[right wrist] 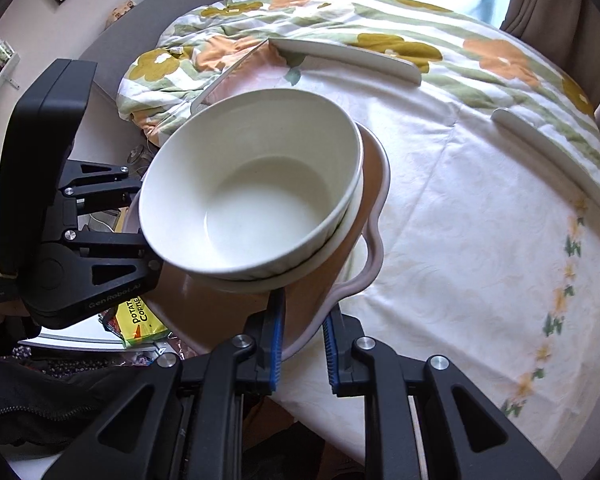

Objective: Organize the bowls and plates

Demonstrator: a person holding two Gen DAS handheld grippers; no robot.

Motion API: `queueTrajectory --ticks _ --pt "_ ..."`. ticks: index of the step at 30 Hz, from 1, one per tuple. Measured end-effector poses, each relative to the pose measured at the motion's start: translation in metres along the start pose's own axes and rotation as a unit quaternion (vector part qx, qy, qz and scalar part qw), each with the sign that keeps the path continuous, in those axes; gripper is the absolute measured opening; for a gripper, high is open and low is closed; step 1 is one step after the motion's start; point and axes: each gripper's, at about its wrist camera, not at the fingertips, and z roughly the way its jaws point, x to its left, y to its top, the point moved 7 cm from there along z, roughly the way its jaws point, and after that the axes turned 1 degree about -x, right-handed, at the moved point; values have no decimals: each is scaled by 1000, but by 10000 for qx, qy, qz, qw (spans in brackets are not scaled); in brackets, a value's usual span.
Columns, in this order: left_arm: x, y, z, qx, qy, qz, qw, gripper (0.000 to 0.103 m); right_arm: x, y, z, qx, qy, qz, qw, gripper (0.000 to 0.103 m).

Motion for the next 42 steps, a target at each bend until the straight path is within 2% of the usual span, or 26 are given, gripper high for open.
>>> queueTrajectory --ticks 8,16,21,26,32,37,39,41,42 --pt "8 -14 19 35 -180 84 9998 18 10 -12 20 129 -81 415 9990 16" --pt "11 -14 21 -47 -236 108 9997 18 12 -12 20 -43 -319 651 9974 16" --pt "11 -17 26 46 -120 197 9997 18 14 -13 23 11 -402 682 9969 16" --pt "10 -19 28 114 -161 230 9995 19 14 -14 25 55 -410 764 9962 16" --pt "10 -21 29 380 -285 249 9986 21 15 -13 27 157 -562 806 9950 16" --pt "8 -21 28 626 -427 311 9966 26 14 -12 28 214 -591 914 9938 16" --pt "5 -22 27 696 -539 333 9956 32 14 -12 28 237 -614 956 9932 16" --pt "1 -23 26 779 -627 425 9941 46 14 -12 29 266 -616 1019 9925 16" --pt "-2 -23 26 789 -649 457 9937 49 14 -12 29 285 -620 1056 9921 16"
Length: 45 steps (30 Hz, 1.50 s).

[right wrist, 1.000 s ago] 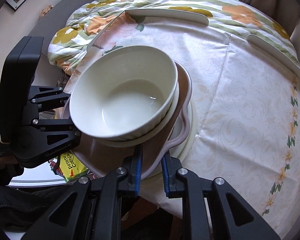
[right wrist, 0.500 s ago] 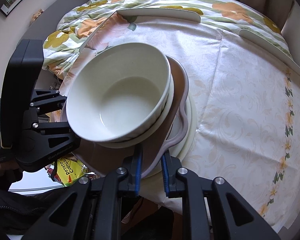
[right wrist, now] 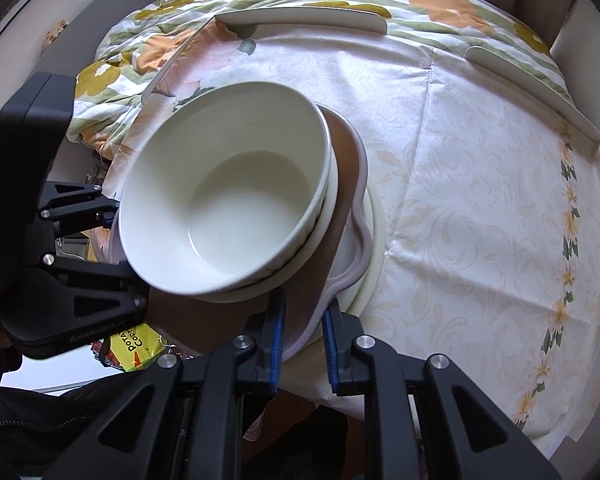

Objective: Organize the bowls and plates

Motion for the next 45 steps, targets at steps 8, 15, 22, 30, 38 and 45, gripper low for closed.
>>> queueTrajectory --ticks 8,15,22,30,38,45 --pt "-4 1 -5 108 -24 80 9999 63 -1 -2 2 168 -180 215 9995 21" --pt "-11 -2 -22 29 341 109 9994 75 -10 -11 -21 8 -168 416 9990 42" --pt "-15 -18 -61 -338 575 -344 9972 75 -13 -20 -61 -439 -80 375 9983 42" --pt "-24 -41 -152 -1686 800 -1147 9757 75 -12 -28 -152 -1612 -419 279 9856 42" --pt "-35 -71 -284 -3765 1294 -1516 9047 103 4 -43 -247 -3162 -998 465 9423 87" --pt "-44 -100 -329 -4478 1430 -1362 8721 103 13 -70 -291 -3866 -1439 905 9064 100"
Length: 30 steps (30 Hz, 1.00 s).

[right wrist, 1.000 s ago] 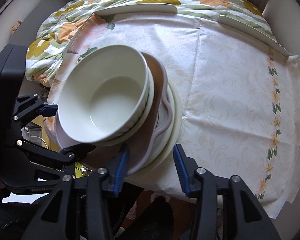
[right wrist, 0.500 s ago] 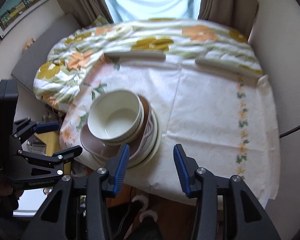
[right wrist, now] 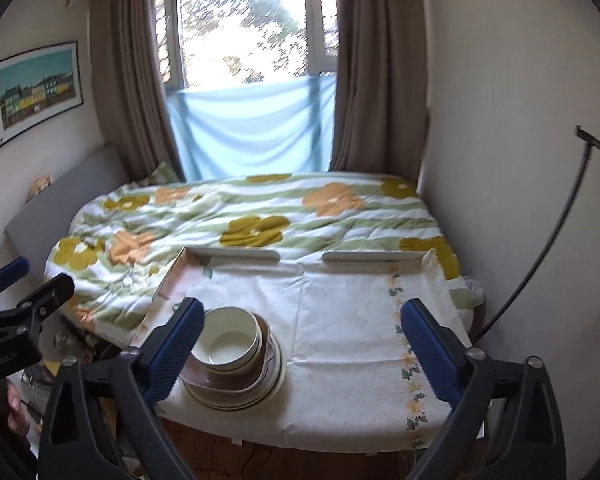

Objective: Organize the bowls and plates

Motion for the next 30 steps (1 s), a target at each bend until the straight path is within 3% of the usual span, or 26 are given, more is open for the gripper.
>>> queueTrajectory --ticks 7,30 --pt "-3 -2 -23 -341 94 176 9992 103 -3 -6 -26 -265 -252 -27 9993 100" --pt "-9 -4 -28 -435 151 251 9986 103 3 -4 -36 -424 -350 -142 9984 100"
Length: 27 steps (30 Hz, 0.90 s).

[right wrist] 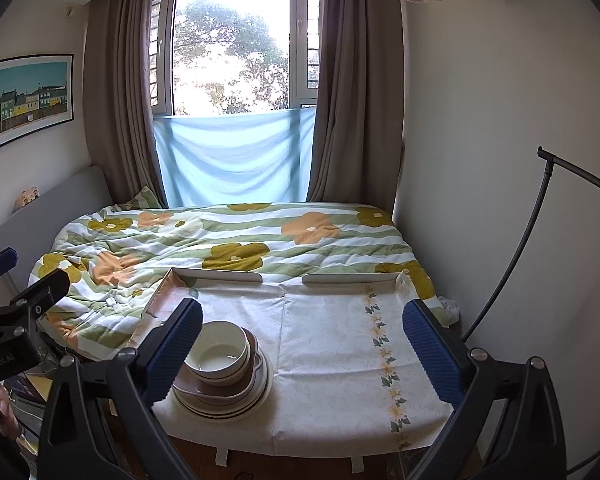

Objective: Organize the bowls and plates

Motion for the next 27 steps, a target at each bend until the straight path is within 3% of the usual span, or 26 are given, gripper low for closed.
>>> queueTrajectory --ticks 27 --pt "1 -2 -1 16 38 29 10000 103 -3 7 8 46 -34 30 10000 100"
